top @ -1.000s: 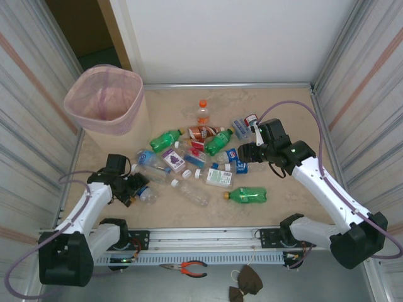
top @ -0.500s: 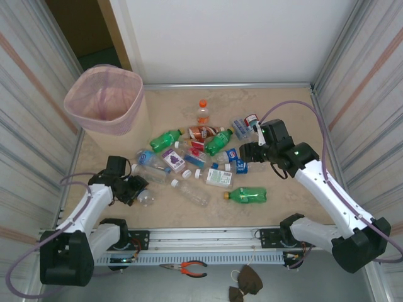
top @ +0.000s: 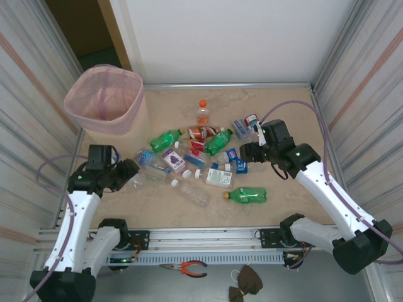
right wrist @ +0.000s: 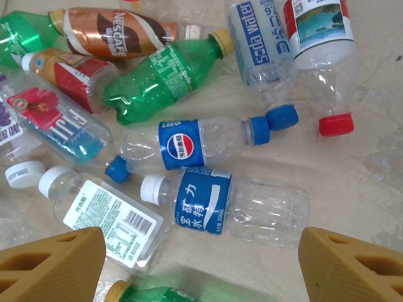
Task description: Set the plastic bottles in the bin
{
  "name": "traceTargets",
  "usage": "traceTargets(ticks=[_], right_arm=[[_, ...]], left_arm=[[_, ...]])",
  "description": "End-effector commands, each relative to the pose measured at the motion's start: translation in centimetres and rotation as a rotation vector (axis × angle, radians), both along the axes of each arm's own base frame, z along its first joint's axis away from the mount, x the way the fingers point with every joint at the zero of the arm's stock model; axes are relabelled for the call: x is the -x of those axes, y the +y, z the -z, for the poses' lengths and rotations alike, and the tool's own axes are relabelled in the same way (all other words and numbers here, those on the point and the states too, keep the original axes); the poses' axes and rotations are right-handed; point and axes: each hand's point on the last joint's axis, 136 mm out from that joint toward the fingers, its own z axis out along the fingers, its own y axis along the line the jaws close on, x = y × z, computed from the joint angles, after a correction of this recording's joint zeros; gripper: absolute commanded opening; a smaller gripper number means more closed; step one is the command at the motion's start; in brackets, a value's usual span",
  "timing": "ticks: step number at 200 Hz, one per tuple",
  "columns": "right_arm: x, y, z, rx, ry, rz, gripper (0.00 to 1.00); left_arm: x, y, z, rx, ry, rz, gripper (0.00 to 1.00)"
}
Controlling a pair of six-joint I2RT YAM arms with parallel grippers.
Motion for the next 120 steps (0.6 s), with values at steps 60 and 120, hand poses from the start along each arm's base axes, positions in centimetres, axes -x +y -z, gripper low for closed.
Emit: traceTargets(ticks=[60,120], right_arm=[[-0.6,-0.1,-4.1,-0.019,-0.096,0.013,0.79],[-0.7,-0.2,-5.5,-0.019,-0.122,0.009,0.79]], left_arm=[[-2.8,-1.8,-16.3,-0.249,-0.449,0.44,0.5],[-9.5,0.5,-22.3,-0.57,-0.487,0.54,0.48]])
